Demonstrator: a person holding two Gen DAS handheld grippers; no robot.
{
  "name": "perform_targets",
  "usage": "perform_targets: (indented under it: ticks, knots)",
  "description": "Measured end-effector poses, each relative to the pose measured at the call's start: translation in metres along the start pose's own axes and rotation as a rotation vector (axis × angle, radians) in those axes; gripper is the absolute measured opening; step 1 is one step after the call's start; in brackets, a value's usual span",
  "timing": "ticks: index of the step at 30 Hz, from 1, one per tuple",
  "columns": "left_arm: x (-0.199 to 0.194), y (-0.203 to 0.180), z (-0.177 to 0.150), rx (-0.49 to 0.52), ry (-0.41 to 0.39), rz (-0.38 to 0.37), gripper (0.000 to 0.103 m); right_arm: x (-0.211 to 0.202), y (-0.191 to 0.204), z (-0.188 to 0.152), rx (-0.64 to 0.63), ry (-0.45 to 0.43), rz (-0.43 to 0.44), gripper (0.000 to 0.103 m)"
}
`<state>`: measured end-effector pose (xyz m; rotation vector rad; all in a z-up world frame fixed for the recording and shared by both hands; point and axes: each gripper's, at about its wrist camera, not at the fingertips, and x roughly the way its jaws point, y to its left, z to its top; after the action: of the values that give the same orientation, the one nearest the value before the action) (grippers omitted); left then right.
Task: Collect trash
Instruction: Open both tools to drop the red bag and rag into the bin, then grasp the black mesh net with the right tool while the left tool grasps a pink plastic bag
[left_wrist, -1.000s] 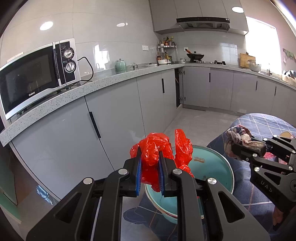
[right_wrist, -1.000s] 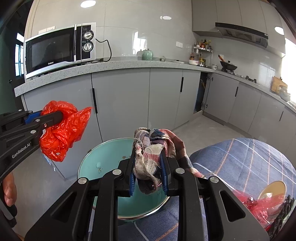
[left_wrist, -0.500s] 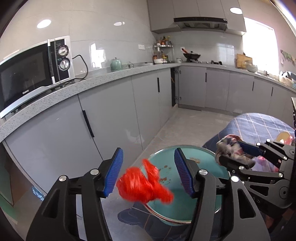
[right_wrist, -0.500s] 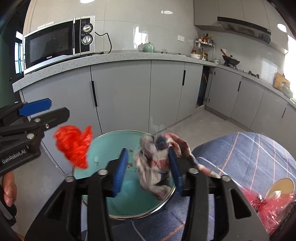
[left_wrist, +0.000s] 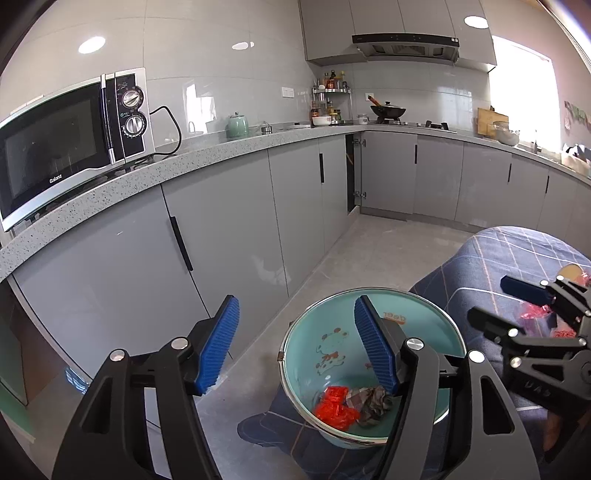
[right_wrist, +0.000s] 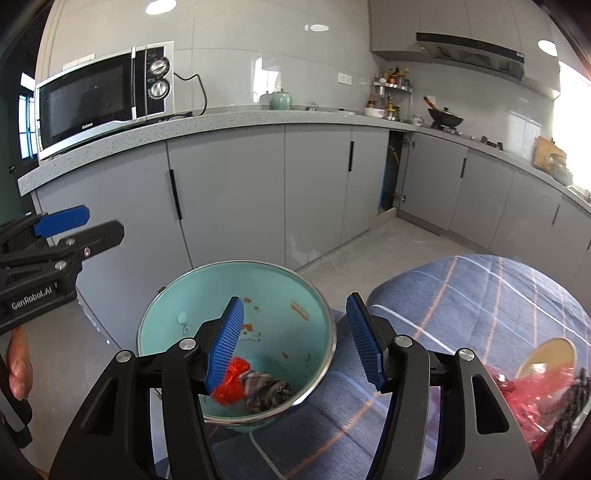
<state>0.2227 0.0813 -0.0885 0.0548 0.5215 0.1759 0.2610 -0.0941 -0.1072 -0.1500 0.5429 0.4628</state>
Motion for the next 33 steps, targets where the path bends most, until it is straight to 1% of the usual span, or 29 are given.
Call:
perform_targets:
  ticks: [2,6,10,11,15,20,23,25,27,30,33]
  knots:
    - [-0.004,-0.003,-0.002,0.004,-0.003,0.001,0.077,-0.009,-0.005,-0.001,0.009,-0.013,-0.012,0.060]
    - [-0.014,-0.017,-0.005,0.027,-0.006,-0.027,0.078,-0.037,-0.019,-0.009,0.029,-0.027,-0.058,0.060]
    - [-0.026,-0.044,-0.003,0.066,-0.023,-0.073,0.082,-0.072,-0.036,-0.020,0.043,-0.046,-0.115,0.061]
    - [-0.031,-0.054,-0.004,0.085,-0.033,-0.086,0.084,-0.088,-0.044,-0.025,0.047,-0.056,-0.146,0.062]
    - [-0.040,-0.089,-0.007,0.148,-0.046,-0.128,0.085,-0.132,-0.077,-0.044,0.092,-0.076,-0.238,0.064]
    - [-0.047,-0.135,-0.014,0.213,-0.045,-0.180,0.085,-0.171,-0.118,-0.079,0.170,-0.067,-0.353,0.066]
    - [-0.049,-0.159,-0.018,0.231,-0.042,-0.203,0.085,-0.179,-0.136,-0.096,0.219,-0.054,-0.388,0.066]
    - [-0.049,-0.171,-0.021,0.242,-0.038,-0.211,0.085,-0.179,-0.142,-0.104,0.247,-0.045,-0.394,0.066]
    - [-0.050,-0.181,-0.024,0.251,-0.038,-0.206,0.086,-0.174,-0.142,-0.107,0.263,-0.047,-0.380,0.066]
    - [-0.050,-0.187,-0.027,0.259,-0.038,-0.195,0.087,-0.163,-0.140,-0.108,0.261,-0.043,-0.363,0.066]
    - [-0.050,-0.187,-0.029,0.259,-0.062,-0.155,0.091,-0.145,-0.139,-0.106,0.283,-0.031,-0.356,0.065]
